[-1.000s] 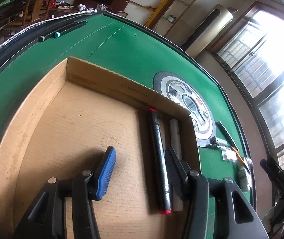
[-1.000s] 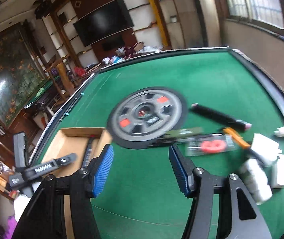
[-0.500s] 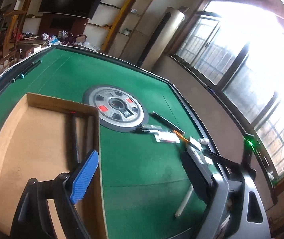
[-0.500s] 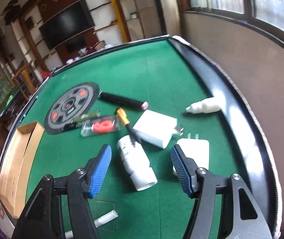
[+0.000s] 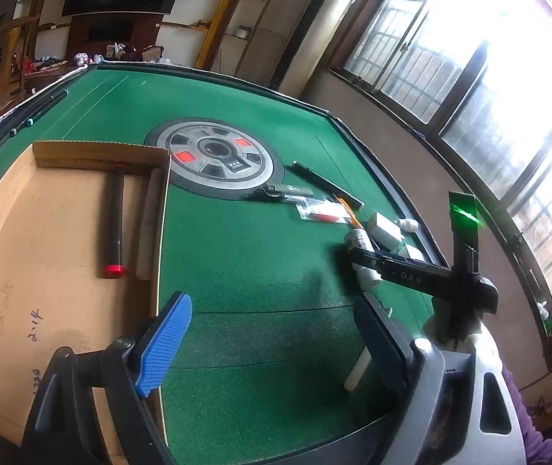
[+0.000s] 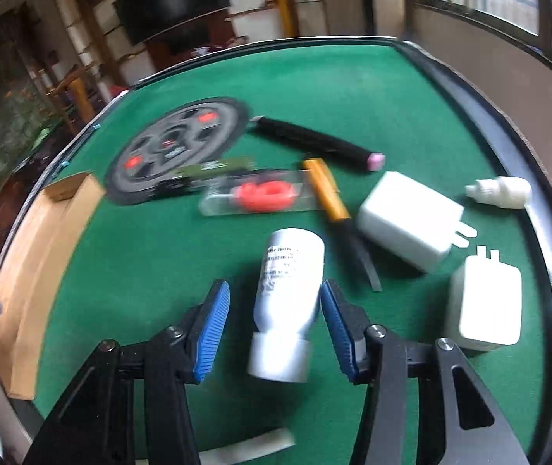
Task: Organize rigid objects
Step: 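Grasp the white bottle with the left tool while the right tool grasps a white marker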
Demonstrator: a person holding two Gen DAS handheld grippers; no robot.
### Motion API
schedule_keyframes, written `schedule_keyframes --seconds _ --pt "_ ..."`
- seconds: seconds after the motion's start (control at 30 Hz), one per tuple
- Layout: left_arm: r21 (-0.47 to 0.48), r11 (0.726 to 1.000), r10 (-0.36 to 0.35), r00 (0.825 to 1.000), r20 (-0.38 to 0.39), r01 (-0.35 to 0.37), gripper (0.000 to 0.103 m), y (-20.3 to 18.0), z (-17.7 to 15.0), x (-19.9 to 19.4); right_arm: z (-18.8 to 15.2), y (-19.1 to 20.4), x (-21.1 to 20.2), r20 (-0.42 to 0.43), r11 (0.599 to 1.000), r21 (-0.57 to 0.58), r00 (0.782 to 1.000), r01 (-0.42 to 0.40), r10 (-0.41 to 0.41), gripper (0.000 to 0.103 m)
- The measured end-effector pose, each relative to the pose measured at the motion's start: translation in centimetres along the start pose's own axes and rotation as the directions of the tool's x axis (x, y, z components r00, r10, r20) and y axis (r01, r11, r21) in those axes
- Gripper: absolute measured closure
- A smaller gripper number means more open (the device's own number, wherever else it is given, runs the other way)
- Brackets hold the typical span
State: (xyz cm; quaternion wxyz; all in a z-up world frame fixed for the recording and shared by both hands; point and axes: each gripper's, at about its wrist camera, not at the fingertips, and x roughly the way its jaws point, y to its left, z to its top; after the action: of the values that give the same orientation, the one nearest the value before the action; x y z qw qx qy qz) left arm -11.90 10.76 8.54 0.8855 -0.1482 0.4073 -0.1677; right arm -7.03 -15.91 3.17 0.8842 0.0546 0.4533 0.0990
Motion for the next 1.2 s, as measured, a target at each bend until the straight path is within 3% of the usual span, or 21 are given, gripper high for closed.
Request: schedule_keyframes --seconds 0.1,0.17,0.33,0.47,0.57,0.77,0.87,0.9,0.93,0.97,1.07,1.2 --pt "0.01 1.0 0.007 1.0 -0.014 -0.007 0.015 -0.4 -0.2 0.5 -0.3 1.1 -0.1 -0.026 0.987 0.017 0.987 -0.158 0.159 0.053" --pt "0.025 1.0 0.014 1.0 -0.025 -0.014 0.015 -0.8 -0.4 0.9 -0.3 1.4 -1.1 0.006 0.985 0.011 0.985 -0.175 0.175 0.053" --pt "0.101 0.993 0.063 0.996 -0.056 -0.057 0.015 -2.7 0.1 3.6 -0.2 -0.1 -3.9 0.149 0.997 0.013 0.986 -0.08 0.077 0.048" --pt "0.181 0.98 0.097 0.991 -0.095 -0.078 0.015 -4.9 0.5 6.4 -0.4 -2.8 -6.0 0.272 0.996 0.084 0.962 -0.001 -0.022 0.046" --pt "0.23 0.97 0.108 0.987 -0.115 -0.079 0.015 -6.7 0.7 8.4 -0.6 -5.8 -7.6 0.336 0.985 0.167 0.937 0.035 -0.091 0.037" --pt "0.328 0.941 0.136 0.982 -0.134 -0.086 0.015 -10.4 0.9 13.0 -0.5 -10.6 -8.3 0.368 0.956 0.293 0.922 0.003 -0.116 0.034" --pt "0.423 0.898 0.179 0.978 -0.106 -0.119 0.016 -12.1 0.9 15.5 -0.6 -11.9 -7.8 0.346 0.941 0.338 0.933 -0.026 -0.099 0.033" --pt "0.45 0.884 0.193 0.976 -0.103 -0.127 0.029 -12.3 0.8 16.1 -0.7 -12.1 -7.9 0.348 0.937 0.348 0.933 -0.037 -0.093 0.033" --pt "0.471 0.872 0.205 0.973 -0.106 -0.132 0.064 -12.5 0.6 16.6 -0.7 -12.3 -8.0 0.352 0.934 0.354 0.932 -0.042 -0.091 0.033" --pt "0.474 0.871 0.214 0.968 -0.128 -0.13 0.068 -12.4 0.4 17.1 -0.8 -12.5 -8.0 0.353 0.931 0.361 0.931 -0.044 -0.093 0.033" --pt "0.433 0.897 0.167 0.974 -0.152 -0.086 0.068 -11.8 0.4 16.6 -0.8 -12.7 -7.7 0.346 0.926 0.375 0.934 -0.05 -0.089 0.031" --pt "0.385 0.919 0.138 0.984 -0.113 -0.084 0.068 -10.9 0.5 14.2 -0.8 -12.7 -7.4 0.338 0.923 0.38 0.938 -0.057 -0.081 0.031"
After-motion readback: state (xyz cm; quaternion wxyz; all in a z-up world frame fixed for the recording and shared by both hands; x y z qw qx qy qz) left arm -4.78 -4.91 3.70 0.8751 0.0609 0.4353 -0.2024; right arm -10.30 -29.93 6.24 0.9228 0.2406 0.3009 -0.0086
